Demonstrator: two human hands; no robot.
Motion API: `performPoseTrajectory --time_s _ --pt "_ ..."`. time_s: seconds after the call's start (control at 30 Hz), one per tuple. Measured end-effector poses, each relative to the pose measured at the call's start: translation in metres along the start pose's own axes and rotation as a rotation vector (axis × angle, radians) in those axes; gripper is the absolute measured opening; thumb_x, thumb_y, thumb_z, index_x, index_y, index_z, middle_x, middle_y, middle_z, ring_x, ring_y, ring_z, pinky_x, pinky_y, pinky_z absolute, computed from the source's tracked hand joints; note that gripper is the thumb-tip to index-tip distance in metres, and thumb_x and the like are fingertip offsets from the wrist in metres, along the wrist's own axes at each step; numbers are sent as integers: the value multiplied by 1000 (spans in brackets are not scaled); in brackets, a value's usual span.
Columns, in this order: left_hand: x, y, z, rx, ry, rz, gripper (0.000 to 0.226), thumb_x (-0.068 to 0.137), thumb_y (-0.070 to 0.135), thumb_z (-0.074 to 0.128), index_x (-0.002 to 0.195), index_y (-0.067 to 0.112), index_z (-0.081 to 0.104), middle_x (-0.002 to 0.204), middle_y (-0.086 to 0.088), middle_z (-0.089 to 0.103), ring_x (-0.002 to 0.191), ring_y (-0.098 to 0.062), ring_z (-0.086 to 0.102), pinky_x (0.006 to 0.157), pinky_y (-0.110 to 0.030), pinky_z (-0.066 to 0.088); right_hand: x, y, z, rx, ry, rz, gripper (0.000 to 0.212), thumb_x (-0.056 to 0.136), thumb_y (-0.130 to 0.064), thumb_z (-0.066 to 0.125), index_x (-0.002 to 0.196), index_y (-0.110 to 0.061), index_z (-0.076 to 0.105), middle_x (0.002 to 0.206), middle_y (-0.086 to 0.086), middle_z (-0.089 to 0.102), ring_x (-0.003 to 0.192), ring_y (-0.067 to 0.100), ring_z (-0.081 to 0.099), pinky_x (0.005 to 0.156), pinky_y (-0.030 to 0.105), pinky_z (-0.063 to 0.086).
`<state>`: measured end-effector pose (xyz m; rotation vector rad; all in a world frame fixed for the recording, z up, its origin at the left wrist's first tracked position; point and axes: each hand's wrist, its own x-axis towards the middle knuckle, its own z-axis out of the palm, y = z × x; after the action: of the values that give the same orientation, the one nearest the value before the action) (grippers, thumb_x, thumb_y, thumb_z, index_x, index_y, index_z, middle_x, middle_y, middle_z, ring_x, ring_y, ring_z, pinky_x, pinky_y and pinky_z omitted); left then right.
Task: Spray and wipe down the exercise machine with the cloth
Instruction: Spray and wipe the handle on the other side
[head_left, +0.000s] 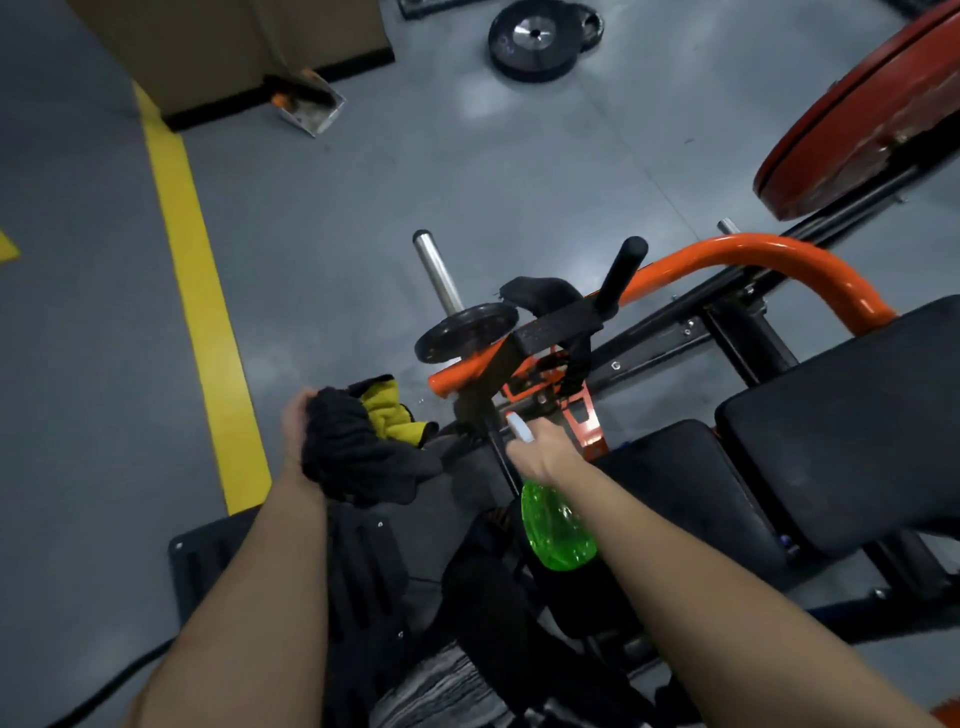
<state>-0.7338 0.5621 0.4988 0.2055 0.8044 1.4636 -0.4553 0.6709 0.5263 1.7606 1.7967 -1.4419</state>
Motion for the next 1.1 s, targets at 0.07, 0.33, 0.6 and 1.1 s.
performPoseTrajectory --time_s 0.07,0.33,0.6,1.1 --pt "-18 3 23 89 99 8 51 104 25 20 109 -3 62 101 -20 68 98 -34 68 98 -39 49 -2 4 7 10 25 -50 19 91 -26 57 101 -13 66 98 9 67 88 31 65 76 37 54" --pt "-27 -3 61 276 586 -114 48 101 19 31 66 4 62 54 -3 59 45 -14 59 45 -15 46 -23 20 -6 -72 149 -136 15 85 -20 53 71 -23 51 78 2 60 82 33 64 70 38 52" --pt "9 -41 138 462 526 -283 55 97 16 43 49 4 65 49 -6 60 38 -17 58 39 -15 45 -37 88 -33 279 293 -106 12 94 -24 57 105 -26 59 86 4 63 85 31 65 75 35 52" --pt "101 -186 272 806 187 -653 35 96 12 45 67 2 63 60 -7 64 48 -17 62 49 -17 49 -88 229 -76 752 923 121 15 88 -34 79 93 -20 77 91 -5 72 89 12 65 80 23 44"
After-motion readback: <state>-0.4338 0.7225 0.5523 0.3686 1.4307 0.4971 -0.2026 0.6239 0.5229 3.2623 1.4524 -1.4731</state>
